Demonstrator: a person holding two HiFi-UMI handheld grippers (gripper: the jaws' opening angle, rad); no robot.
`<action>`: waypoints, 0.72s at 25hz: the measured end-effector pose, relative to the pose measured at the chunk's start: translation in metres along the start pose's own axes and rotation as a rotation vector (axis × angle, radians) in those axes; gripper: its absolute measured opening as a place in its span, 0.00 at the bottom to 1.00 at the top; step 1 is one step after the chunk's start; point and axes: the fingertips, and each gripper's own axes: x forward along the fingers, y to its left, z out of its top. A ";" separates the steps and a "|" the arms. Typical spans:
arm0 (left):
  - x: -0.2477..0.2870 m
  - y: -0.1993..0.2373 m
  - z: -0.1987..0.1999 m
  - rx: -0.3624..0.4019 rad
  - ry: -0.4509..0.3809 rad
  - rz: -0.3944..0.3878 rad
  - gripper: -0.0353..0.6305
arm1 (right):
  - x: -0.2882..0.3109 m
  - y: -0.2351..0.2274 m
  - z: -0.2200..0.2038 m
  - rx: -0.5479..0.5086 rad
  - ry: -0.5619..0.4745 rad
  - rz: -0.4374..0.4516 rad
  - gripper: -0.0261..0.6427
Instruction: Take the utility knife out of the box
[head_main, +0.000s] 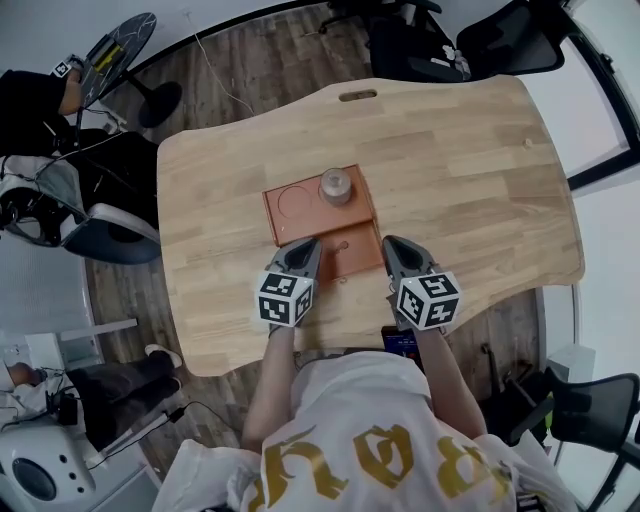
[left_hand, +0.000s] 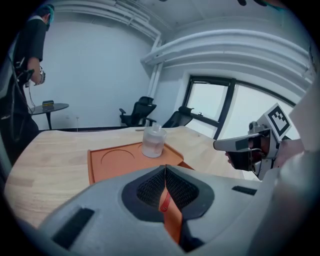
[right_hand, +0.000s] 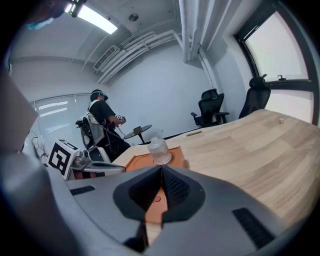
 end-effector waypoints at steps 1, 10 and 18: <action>0.004 -0.001 -0.004 0.005 0.018 -0.007 0.07 | 0.001 -0.003 -0.001 0.004 0.004 -0.002 0.06; 0.032 -0.005 -0.032 0.088 0.160 -0.047 0.07 | 0.013 -0.021 -0.007 0.022 0.033 -0.008 0.06; 0.051 -0.013 -0.065 0.177 0.334 -0.092 0.07 | 0.020 -0.034 -0.021 0.037 0.074 -0.013 0.06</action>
